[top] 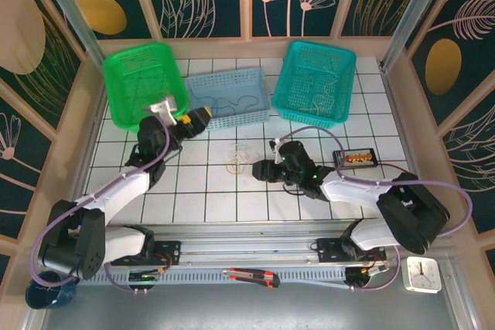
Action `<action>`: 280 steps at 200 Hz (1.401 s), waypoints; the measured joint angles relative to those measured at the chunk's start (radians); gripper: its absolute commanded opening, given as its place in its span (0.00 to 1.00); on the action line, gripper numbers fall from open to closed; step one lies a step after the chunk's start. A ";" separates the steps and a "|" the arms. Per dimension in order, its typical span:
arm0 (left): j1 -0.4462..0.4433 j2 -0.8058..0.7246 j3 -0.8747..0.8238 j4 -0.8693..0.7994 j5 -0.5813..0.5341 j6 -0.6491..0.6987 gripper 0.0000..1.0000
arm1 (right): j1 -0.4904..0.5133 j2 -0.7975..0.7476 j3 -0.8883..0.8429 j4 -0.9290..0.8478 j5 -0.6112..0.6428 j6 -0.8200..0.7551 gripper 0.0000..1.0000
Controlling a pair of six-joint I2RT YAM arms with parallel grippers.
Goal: Untangle the cables
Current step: Pick up the cable from the center of the table.
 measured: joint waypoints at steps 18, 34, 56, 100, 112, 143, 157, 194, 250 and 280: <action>-0.027 -0.001 -0.082 0.017 -0.014 -0.032 0.99 | 0.019 0.043 0.010 0.018 0.002 0.005 0.47; -0.031 0.004 -0.122 0.018 -0.021 -0.051 0.99 | 0.034 0.091 0.032 0.031 0.002 0.014 0.46; -0.031 0.008 -0.129 0.030 -0.024 -0.061 0.99 | 0.046 0.143 0.068 0.048 0.002 0.023 0.44; -0.031 0.008 -0.129 0.053 -0.023 -0.061 0.99 | 0.048 0.226 0.138 0.084 0.001 0.025 0.43; -0.031 0.008 -0.129 0.054 -0.023 -0.061 0.99 | 0.048 0.245 0.151 0.087 -0.001 0.028 0.43; -0.031 0.008 -0.127 0.055 -0.023 -0.064 0.99 | 0.048 0.280 0.165 0.090 -0.002 0.044 0.42; -0.031 0.008 -0.125 0.057 -0.023 -0.064 0.99 | 0.048 0.291 0.165 0.090 -0.002 0.051 0.41; -0.031 0.008 -0.116 0.061 -0.022 -0.064 0.99 | 0.048 0.315 0.166 0.090 -0.002 0.075 0.40; -0.031 0.008 -0.114 0.061 -0.022 -0.064 0.99 | 0.048 0.369 0.198 0.093 -0.006 0.083 0.20; -0.031 0.008 -0.114 0.061 -0.014 -0.064 0.99 | 0.048 0.379 0.210 0.108 -0.016 0.087 0.00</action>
